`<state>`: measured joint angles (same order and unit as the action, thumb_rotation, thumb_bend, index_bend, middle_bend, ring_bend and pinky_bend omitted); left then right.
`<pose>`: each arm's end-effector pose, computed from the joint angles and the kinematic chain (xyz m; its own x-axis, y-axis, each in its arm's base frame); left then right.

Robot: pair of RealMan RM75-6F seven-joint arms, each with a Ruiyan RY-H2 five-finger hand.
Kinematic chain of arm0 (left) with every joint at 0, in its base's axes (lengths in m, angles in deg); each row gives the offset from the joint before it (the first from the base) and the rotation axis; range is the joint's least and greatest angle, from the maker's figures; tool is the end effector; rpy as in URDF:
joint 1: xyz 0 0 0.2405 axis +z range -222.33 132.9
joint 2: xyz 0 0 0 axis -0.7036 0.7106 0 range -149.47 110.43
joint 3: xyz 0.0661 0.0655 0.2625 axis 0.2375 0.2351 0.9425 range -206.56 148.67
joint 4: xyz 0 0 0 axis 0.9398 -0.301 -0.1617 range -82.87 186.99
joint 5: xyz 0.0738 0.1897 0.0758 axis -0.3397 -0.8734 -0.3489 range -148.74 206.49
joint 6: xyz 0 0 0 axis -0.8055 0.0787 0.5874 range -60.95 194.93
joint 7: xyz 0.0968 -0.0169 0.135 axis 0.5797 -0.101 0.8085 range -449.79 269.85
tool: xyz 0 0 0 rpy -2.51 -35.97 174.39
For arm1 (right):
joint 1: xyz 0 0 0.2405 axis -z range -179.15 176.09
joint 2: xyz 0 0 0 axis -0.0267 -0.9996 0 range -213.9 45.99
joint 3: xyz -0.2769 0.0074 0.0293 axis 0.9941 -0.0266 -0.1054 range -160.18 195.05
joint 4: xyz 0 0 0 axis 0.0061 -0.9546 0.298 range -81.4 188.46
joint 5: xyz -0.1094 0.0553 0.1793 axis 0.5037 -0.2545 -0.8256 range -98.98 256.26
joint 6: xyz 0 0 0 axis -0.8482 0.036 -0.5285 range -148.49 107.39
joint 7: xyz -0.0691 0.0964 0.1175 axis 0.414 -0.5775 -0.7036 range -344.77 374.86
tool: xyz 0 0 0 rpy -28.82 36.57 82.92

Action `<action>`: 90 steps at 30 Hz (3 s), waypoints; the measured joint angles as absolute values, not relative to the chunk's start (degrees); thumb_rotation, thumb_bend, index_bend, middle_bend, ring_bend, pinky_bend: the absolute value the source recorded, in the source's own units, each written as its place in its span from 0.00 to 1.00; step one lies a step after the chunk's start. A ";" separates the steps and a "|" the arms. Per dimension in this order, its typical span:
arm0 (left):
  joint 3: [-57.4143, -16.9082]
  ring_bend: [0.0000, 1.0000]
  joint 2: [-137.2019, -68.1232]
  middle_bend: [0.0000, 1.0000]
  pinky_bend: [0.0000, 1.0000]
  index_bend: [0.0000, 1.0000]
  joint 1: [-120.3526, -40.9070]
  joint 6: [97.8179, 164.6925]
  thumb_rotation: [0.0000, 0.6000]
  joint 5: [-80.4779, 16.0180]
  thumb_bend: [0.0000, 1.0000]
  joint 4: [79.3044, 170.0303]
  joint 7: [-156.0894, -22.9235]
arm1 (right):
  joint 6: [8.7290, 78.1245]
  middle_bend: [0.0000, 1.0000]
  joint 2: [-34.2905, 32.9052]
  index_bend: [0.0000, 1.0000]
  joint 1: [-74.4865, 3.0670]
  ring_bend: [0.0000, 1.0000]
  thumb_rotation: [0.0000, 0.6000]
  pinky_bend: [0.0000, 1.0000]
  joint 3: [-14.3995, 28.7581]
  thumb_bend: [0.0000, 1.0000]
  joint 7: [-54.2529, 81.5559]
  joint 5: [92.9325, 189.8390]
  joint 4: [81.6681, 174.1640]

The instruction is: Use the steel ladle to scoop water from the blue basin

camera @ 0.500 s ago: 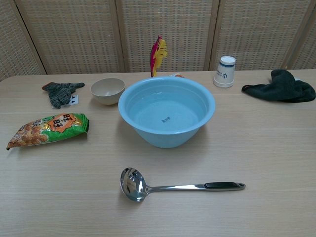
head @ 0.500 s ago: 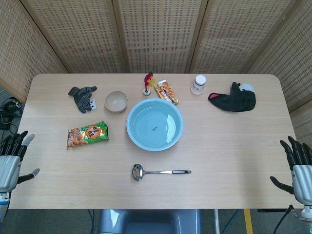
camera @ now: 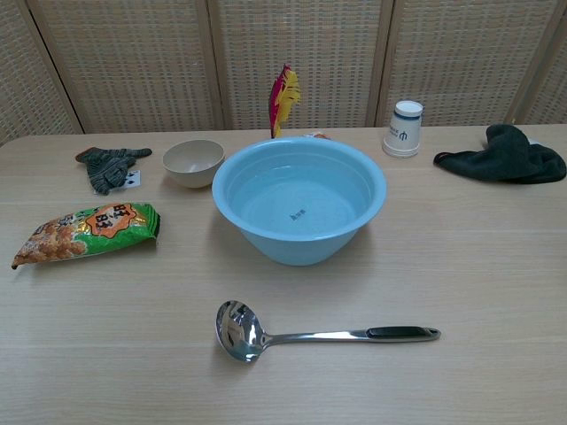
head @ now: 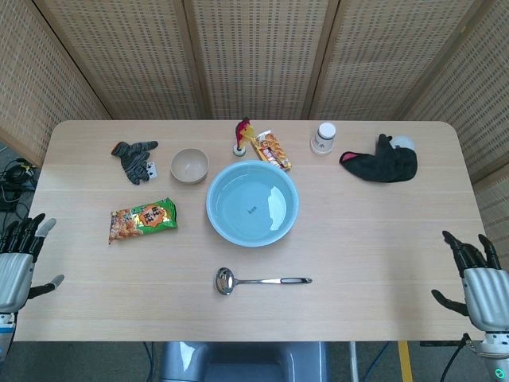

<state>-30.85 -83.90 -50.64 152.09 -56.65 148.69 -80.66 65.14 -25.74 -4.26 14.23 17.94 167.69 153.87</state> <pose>-0.3166 0.2073 0.1513 0.4716 0.0148 0.8817 0.8817 -0.0264 -0.4711 -0.3094 -0.1938 0.1825 0.4118 -0.0009 0.9113 -0.9106 -0.0379 0.4115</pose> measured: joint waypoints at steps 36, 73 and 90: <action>-33.76 0.00 -86.72 0.00 0.00 0.00 -52.54 148.49 1.00 -49.77 0.00 145.61 -77.77 | 23.96 1.00 3.40 0.46 -42.24 1.00 1.00 1.00 10.52 0.46 46.29 128.87 147.66; -33.76 0.00 -86.13 0.00 0.00 0.00 -52.84 148.20 1.00 -49.59 0.00 145.63 -79.09 | 32.89 1.00 14.97 0.48 -46.71 1.00 1.00 1.00 15.59 0.47 52.06 121.19 140.89; -33.74 0.00 -85.98 0.00 0.00 0.00 -52.86 148.30 1.00 -49.63 0.00 145.71 -79.33 | 32.72 1.00 15.95 0.49 -45.99 1.00 1.00 1.00 16.48 0.50 51.23 123.60 138.41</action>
